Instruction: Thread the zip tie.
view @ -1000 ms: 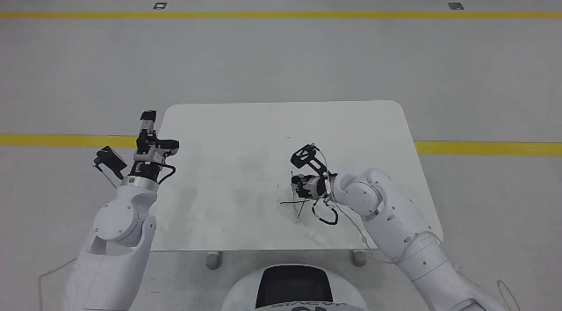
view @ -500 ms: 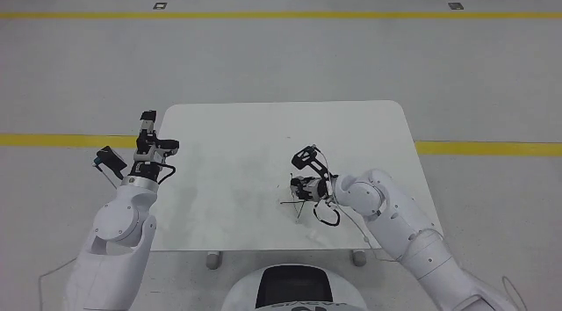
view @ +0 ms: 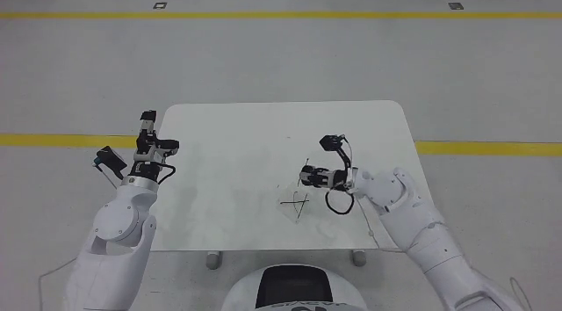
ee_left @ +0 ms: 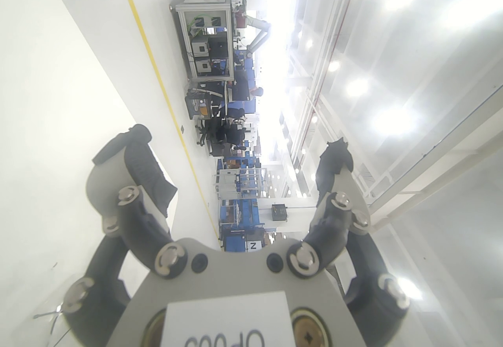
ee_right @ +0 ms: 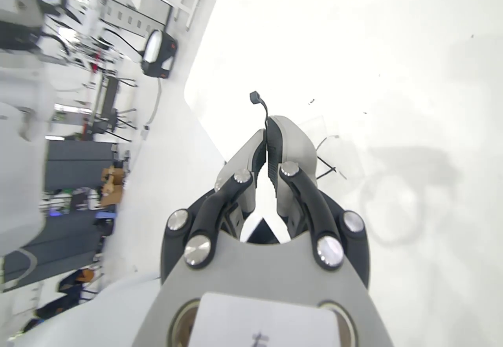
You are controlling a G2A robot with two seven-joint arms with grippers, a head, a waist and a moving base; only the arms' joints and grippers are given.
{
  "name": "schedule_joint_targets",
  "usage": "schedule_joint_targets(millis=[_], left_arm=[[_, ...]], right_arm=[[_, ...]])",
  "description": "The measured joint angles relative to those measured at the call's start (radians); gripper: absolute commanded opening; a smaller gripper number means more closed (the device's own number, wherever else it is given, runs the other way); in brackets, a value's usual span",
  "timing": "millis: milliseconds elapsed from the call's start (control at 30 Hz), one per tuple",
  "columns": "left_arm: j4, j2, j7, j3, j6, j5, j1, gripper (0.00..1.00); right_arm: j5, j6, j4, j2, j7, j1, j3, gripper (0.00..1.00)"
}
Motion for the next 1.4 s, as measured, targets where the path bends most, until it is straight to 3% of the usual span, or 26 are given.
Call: schedule_joint_targets(millis=[67, 333, 733, 1167, 1400], left_arm=[[0.000, 0.000, 0.000, 0.000, 0.000, 0.000, 0.000, 1.00], [0.000, 0.000, 0.000, 0.000, 0.000, 0.000, 0.000, 1.00], [0.000, 0.000, 0.000, 0.000, 0.000, 0.000, 0.000, 1.00], [-0.003, 0.000, -0.003, 0.001, -0.002, 0.003, -0.002, 1.00], [-0.063, 0.011, -0.218, 0.048, -0.069, 0.163, -0.030, 1.00]], right_arm=[[0.039, 0.000, 0.002, 0.000, 0.001, 0.000, 0.001, 0.00], [0.014, 0.002, 0.004, -0.001, -0.011, -0.006, 0.004, 0.00], [0.317, 0.018, 0.098, -0.007, 0.014, 0.028, 0.039, 0.00], [0.318, 0.022, 0.096, -0.008, 0.005, 0.024, 0.039, 0.00], [0.424, 0.066, 0.110, -0.011, -0.013, 0.024, 0.050, 0.00]])
